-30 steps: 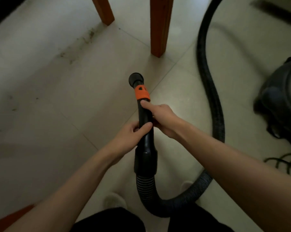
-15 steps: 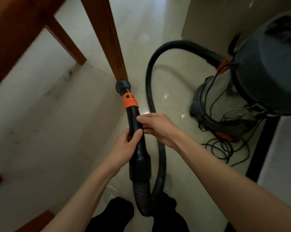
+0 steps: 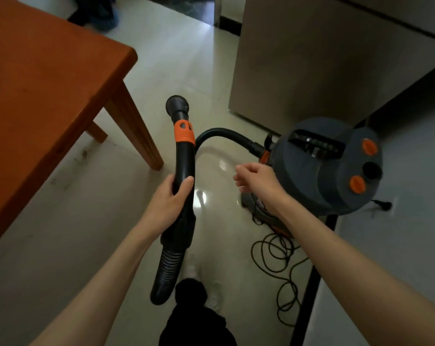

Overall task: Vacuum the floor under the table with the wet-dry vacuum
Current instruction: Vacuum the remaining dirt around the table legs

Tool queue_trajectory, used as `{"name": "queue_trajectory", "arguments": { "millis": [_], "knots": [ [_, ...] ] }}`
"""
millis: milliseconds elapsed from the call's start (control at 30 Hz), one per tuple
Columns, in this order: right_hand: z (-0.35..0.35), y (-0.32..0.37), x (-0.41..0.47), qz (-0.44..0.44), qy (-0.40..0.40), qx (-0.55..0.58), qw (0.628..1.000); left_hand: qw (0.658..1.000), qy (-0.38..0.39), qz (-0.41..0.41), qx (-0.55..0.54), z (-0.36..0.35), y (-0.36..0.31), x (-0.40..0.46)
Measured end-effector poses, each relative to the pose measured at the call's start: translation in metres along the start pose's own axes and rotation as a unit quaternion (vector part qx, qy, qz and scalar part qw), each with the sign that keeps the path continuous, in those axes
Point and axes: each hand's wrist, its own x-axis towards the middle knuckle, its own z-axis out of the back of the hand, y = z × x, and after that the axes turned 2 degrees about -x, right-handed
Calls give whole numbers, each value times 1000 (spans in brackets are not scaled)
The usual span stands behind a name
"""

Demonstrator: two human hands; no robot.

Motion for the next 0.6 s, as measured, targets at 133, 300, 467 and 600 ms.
{"name": "queue_trajectory", "arguments": {
  "millis": [133, 300, 467, 600],
  "knots": [
    [51, 8, 17, 26, -66, -83, 994, 1000, 9, -21, 11, -16, -34, 29],
    [114, 6, 51, 31, -136, -176, 974, 998, 32, -3, 48, -46, -50, 80],
    [172, -27, 94, 27, -167, -319, 933, 996, 48, 23, 75, -89, -57, 112],
    [208, -52, 133, 36, -134, -436, 889, 995, 31, 39, 87, -119, -56, 134]
  ]
}}
